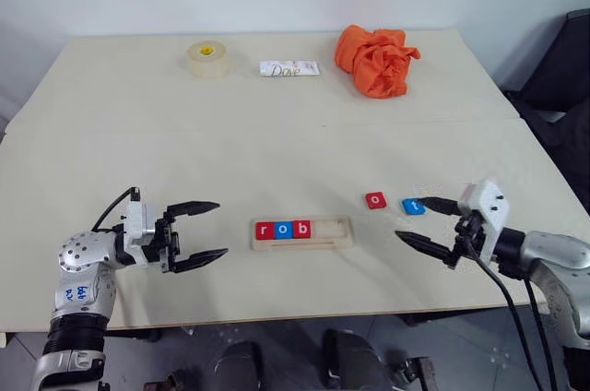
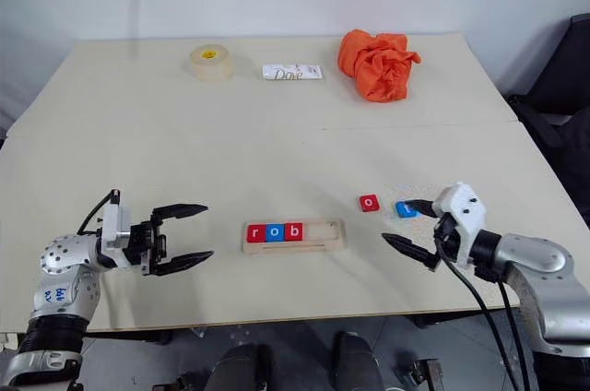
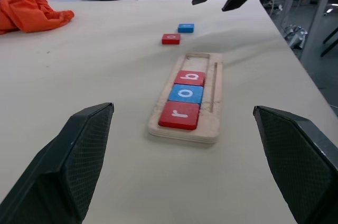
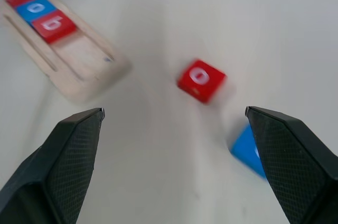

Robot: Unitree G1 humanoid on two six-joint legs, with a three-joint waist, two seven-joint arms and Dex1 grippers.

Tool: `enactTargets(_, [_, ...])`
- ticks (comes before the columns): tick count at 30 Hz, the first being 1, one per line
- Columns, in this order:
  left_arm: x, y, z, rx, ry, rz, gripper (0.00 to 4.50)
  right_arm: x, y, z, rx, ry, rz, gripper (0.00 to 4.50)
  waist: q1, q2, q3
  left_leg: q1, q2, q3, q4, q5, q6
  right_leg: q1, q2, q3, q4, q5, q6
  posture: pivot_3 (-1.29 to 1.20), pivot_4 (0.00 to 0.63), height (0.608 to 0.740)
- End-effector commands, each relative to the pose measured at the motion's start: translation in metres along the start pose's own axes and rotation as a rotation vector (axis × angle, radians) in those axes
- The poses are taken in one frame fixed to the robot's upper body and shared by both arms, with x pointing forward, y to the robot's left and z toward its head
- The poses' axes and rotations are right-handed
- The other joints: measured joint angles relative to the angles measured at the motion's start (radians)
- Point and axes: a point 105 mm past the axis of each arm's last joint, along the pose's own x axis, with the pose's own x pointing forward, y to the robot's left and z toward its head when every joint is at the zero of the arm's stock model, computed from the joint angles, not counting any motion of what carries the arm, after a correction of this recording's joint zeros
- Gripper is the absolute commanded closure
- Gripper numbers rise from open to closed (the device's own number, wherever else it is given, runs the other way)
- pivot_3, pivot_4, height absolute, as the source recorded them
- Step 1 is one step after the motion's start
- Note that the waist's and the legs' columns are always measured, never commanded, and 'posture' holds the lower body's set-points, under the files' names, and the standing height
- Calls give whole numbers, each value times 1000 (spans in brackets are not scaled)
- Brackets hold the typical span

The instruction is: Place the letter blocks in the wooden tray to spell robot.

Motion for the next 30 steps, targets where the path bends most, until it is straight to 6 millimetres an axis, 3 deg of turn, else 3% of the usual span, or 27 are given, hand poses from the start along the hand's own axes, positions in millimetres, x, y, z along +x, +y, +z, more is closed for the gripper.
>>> enactTargets(1, [-3,3,6,18,-13,-11,0,-9,-9,7,-6,16,-67,27,0,0,0,0,0,0,0,0,0,0,0,0,0,0,0,0,150,740])
enactTargets(23, [-1,8,8,34,-21,-9,0,-2,-6,8,-3,45,-55,27,1,0,0,0,0,0,0,0,0,0,0,0,0,0,0,0,150,740])
enactTargets(27, [1,7,9,35,-25,-14,0,28,-7,35,72,-48,-155,27,-9,0,0,1,0,0,1,0,0,0,0,1,1,0,0,0,150,740])
enactTargets(30, [2,6,9,36,-29,-16,0,43,-7,38,117,-38,-208,27,-3,0,0,1,2,-1,0,1,0,-1,2,0,2,0,-1,0,150,740])
